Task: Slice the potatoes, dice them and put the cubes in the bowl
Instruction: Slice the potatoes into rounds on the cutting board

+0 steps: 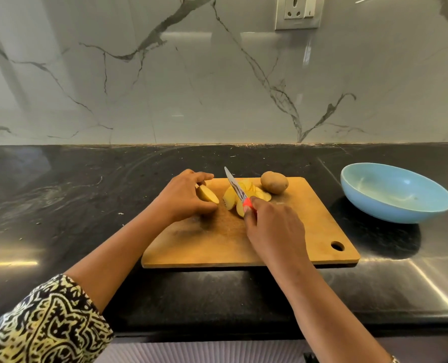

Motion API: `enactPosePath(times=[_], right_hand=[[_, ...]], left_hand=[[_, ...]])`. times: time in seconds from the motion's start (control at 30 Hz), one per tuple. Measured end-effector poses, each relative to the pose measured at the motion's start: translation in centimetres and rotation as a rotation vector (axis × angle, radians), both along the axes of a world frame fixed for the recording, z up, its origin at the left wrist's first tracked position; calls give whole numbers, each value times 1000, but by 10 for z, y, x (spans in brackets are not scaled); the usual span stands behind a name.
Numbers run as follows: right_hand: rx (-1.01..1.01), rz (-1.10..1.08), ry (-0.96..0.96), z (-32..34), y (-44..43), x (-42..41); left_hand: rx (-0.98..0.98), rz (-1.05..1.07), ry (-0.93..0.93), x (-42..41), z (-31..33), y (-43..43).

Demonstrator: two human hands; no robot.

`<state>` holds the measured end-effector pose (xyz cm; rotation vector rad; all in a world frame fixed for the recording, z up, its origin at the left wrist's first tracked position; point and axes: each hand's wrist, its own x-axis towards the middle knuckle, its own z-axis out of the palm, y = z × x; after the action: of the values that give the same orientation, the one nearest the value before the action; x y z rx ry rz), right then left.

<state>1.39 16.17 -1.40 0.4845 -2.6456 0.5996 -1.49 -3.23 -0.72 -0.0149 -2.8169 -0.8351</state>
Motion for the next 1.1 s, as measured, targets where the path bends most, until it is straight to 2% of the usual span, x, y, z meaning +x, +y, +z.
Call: enactPosePath(times=[0.07,0.2,0.27,0.33,0.5,0.83,1.1], right_hand=[[-24,4,7,0,1,0],[-58,-2,23,1,2,1],[-68,-6,26,1,2,1],[-78,-3,21,0,2,1],[-86,54,-19,0,0,7],[-31,155,-12,-7,-16,11],[-26,108,-1,-7,-17,6]], left_hand=[[146,-3,-4,1,3,-2],[716,-112,-40,9,7,-11],[865,-137,-31,11,5,-14],[862,-132,7,10,1,-19],[524,-94,-35,9,-6,-27],[504,-51,31,11,-9,-21],[533,9,66,11,-13,-23]])
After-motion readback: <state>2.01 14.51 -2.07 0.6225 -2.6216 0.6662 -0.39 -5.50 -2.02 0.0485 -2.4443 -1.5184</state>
